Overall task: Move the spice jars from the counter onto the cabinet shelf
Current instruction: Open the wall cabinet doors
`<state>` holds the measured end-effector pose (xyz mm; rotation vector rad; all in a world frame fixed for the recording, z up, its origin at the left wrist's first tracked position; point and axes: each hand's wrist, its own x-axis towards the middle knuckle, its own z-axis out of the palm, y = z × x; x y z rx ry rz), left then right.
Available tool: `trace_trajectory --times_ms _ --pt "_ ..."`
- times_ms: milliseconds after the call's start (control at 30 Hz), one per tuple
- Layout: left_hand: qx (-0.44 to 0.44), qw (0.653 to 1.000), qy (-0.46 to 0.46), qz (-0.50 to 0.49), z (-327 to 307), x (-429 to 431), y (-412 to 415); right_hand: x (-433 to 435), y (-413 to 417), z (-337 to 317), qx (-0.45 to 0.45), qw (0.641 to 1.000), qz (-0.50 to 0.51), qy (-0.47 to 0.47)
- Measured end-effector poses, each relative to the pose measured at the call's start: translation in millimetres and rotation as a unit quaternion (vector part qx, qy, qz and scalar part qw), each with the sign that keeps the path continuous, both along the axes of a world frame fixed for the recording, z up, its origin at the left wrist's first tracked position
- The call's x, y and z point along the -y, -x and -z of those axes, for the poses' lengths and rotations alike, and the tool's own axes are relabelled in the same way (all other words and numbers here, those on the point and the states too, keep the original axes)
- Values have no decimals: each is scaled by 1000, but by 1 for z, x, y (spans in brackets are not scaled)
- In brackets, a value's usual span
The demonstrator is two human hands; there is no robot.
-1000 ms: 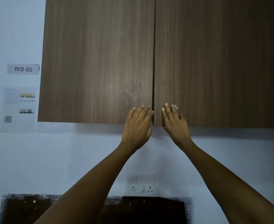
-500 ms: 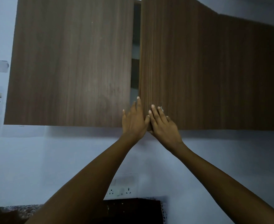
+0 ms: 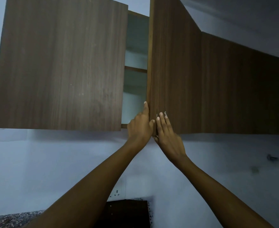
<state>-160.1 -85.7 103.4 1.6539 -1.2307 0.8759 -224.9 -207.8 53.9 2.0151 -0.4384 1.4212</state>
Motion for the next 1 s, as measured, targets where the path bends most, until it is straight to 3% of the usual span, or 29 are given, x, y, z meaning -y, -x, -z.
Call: trace_trajectory --times_ms 333,800,1000 --pt "-29 998 46 -26 4 -4 66 -6 32 17 108 987 -92 -79" --pt "-29 990 118 -72 12 15 181 8 112 21 183 959 -203 -71" --pt "-1 990 126 -63 12 34 234 24 159 21 235 925 -289 -72"
